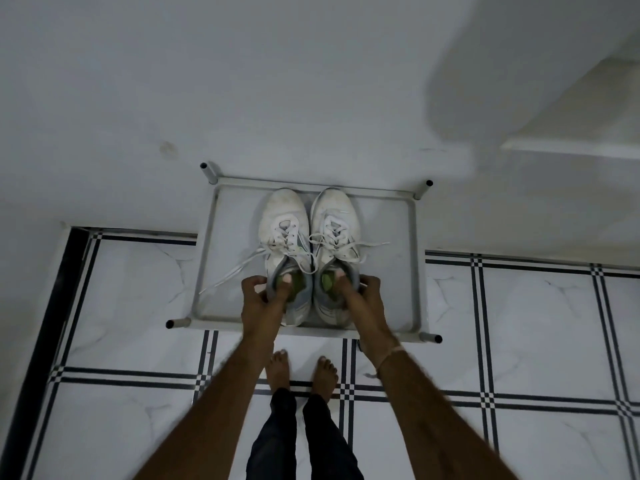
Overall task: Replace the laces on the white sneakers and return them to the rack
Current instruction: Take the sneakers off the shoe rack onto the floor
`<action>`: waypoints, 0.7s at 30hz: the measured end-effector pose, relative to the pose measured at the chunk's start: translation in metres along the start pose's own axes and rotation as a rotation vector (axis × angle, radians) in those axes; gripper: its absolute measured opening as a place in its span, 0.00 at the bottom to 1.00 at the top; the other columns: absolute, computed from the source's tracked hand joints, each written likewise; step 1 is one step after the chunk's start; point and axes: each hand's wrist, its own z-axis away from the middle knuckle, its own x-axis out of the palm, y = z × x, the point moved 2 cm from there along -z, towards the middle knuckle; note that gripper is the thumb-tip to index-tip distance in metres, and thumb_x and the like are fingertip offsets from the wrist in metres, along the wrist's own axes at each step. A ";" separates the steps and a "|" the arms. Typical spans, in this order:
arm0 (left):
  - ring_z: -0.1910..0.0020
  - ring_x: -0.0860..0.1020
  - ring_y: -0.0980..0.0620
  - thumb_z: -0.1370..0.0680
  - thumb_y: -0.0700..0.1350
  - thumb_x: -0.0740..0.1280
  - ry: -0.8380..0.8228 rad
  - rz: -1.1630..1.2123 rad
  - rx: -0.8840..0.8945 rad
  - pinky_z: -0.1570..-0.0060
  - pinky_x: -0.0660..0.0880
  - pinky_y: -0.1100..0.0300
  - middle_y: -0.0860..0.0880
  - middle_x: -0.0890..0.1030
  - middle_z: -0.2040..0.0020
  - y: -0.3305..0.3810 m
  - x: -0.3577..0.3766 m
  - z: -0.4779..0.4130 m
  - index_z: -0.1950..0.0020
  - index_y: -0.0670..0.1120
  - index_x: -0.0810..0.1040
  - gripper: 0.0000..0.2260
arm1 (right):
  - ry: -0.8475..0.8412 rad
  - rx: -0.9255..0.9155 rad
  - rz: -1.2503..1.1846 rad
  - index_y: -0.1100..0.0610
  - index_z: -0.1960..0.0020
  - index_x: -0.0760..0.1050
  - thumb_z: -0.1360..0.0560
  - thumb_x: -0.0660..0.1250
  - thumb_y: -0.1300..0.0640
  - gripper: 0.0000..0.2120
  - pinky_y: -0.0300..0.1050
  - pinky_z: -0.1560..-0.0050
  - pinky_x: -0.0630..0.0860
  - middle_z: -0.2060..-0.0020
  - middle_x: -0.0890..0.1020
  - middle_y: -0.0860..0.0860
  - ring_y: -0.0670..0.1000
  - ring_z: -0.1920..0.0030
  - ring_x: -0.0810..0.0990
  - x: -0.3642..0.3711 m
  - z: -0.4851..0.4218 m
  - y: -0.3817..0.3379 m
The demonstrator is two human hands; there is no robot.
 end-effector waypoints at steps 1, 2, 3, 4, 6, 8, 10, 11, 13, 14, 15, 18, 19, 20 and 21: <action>0.44 0.80 0.44 0.27 0.57 0.76 -0.017 0.030 -0.010 0.46 0.80 0.48 0.42 0.80 0.42 -0.001 0.002 -0.001 0.38 0.53 0.67 0.25 | 0.008 0.003 -0.019 0.54 0.38 0.68 0.25 0.74 0.44 0.24 0.50 0.40 0.80 0.41 0.79 0.55 0.50 0.43 0.80 0.001 -0.004 0.000; 0.42 0.80 0.44 0.27 0.55 0.77 -0.023 0.065 -0.024 0.42 0.79 0.46 0.42 0.79 0.40 -0.002 0.004 -0.003 0.36 0.53 0.65 0.26 | 0.018 0.016 -0.033 0.53 0.39 0.68 0.28 0.76 0.40 0.28 0.51 0.40 0.80 0.41 0.79 0.55 0.51 0.42 0.81 0.003 -0.008 -0.001; 0.41 0.79 0.44 0.27 0.54 0.77 -0.031 0.105 -0.050 0.38 0.78 0.43 0.43 0.77 0.39 -0.003 0.005 -0.005 0.35 0.52 0.64 0.28 | 0.022 0.026 -0.043 0.52 0.39 0.67 0.33 0.76 0.36 0.33 0.51 0.40 0.80 0.40 0.78 0.55 0.51 0.42 0.80 0.004 -0.011 -0.002; 0.39 0.78 0.44 0.28 0.54 0.78 -0.038 0.143 -0.080 0.36 0.76 0.41 0.43 0.76 0.37 -0.002 0.005 -0.007 0.34 0.52 0.64 0.31 | 0.014 0.043 -0.044 0.51 0.37 0.67 0.37 0.76 0.33 0.38 0.52 0.39 0.79 0.38 0.76 0.54 0.51 0.40 0.79 0.004 -0.014 -0.003; 0.37 0.77 0.44 0.30 0.57 0.79 -0.044 0.204 -0.146 0.34 0.74 0.41 0.45 0.76 0.35 -0.005 0.003 -0.011 0.29 0.50 0.65 0.36 | -0.023 0.093 -0.051 0.49 0.31 0.65 0.42 0.78 0.29 0.48 0.55 0.35 0.77 0.34 0.74 0.52 0.52 0.37 0.78 0.003 -0.020 -0.001; 0.39 0.79 0.45 0.29 0.58 0.77 -0.071 0.232 -0.149 0.35 0.75 0.46 0.46 0.81 0.37 -0.003 -0.001 -0.012 0.30 0.47 0.74 0.31 | -0.102 0.126 -0.059 0.50 0.28 0.68 0.40 0.79 0.30 0.47 0.52 0.37 0.78 0.33 0.77 0.51 0.52 0.37 0.80 0.002 -0.019 -0.002; 0.41 0.81 0.46 0.31 0.62 0.77 -0.094 0.243 -0.110 0.36 0.76 0.46 0.47 0.85 0.43 0.000 -0.005 -0.006 0.36 0.48 0.80 0.29 | -0.174 0.103 -0.103 0.52 0.31 0.73 0.31 0.78 0.38 0.35 0.46 0.45 0.80 0.38 0.83 0.51 0.51 0.41 0.83 0.003 -0.009 -0.002; 0.42 0.82 0.45 0.35 0.63 0.78 -0.103 0.245 -0.093 0.36 0.77 0.45 0.47 0.86 0.44 0.001 -0.008 -0.002 0.37 0.48 0.81 0.31 | -0.188 0.082 -0.132 0.53 0.32 0.73 0.28 0.77 0.41 0.30 0.44 0.48 0.80 0.40 0.84 0.51 0.50 0.42 0.83 0.003 -0.002 -0.001; 0.43 0.83 0.44 0.39 0.65 0.78 -0.136 0.233 -0.049 0.37 0.78 0.45 0.46 0.86 0.45 -0.004 -0.017 0.006 0.36 0.47 0.81 0.36 | -0.181 0.033 -0.168 0.53 0.33 0.73 0.28 0.76 0.43 0.29 0.44 0.48 0.81 0.41 0.84 0.51 0.51 0.42 0.84 0.001 0.016 0.003; 0.43 0.83 0.45 0.38 0.65 0.78 -0.161 0.218 -0.023 0.38 0.78 0.45 0.46 0.86 0.44 -0.008 -0.024 0.016 0.35 0.47 0.80 0.37 | -0.170 0.010 -0.177 0.52 0.33 0.73 0.30 0.77 0.42 0.30 0.46 0.47 0.82 0.40 0.84 0.51 0.51 0.42 0.84 0.000 0.028 0.011; 0.42 0.83 0.46 0.36 0.64 0.78 -0.185 0.209 0.006 0.37 0.78 0.45 0.47 0.86 0.43 -0.015 -0.033 0.027 0.34 0.48 0.79 0.35 | -0.163 -0.015 -0.192 0.50 0.33 0.73 0.30 0.77 0.41 0.31 0.48 0.43 0.82 0.40 0.84 0.51 0.50 0.42 0.84 0.000 0.043 0.019; 0.40 0.83 0.47 0.26 0.53 0.75 -0.240 0.213 0.107 0.38 0.78 0.47 0.49 0.85 0.42 -0.040 -0.062 0.063 0.32 0.50 0.79 0.23 | -0.155 -0.086 -0.212 0.46 0.32 0.74 0.29 0.75 0.37 0.30 0.56 0.34 0.79 0.39 0.83 0.47 0.50 0.38 0.82 0.001 0.093 0.049; 0.40 0.83 0.48 0.23 0.51 0.73 -0.248 0.212 0.138 0.39 0.79 0.48 0.51 0.85 0.42 -0.051 -0.078 0.082 0.32 0.50 0.78 0.21 | -0.152 -0.121 -0.214 0.45 0.32 0.73 0.28 0.73 0.37 0.28 0.57 0.33 0.78 0.38 0.83 0.46 0.49 0.37 0.82 0.006 0.120 0.062; 0.40 0.82 0.49 0.22 0.49 0.72 -0.258 0.222 0.167 0.40 0.79 0.50 0.53 0.85 0.42 -0.063 -0.089 0.095 0.31 0.51 0.78 0.20 | -0.150 -0.145 -0.222 0.45 0.31 0.73 0.25 0.71 0.38 0.25 0.57 0.33 0.77 0.37 0.83 0.46 0.49 0.36 0.81 0.009 0.140 0.074; 0.40 0.82 0.51 0.22 0.49 0.71 -0.280 0.222 0.188 0.41 0.79 0.51 0.53 0.85 0.41 -0.076 -0.103 0.111 0.30 0.52 0.77 0.20 | -0.142 -0.159 -0.250 0.45 0.30 0.73 0.22 0.69 0.41 0.23 0.56 0.32 0.77 0.36 0.82 0.46 0.49 0.35 0.81 0.014 0.164 0.089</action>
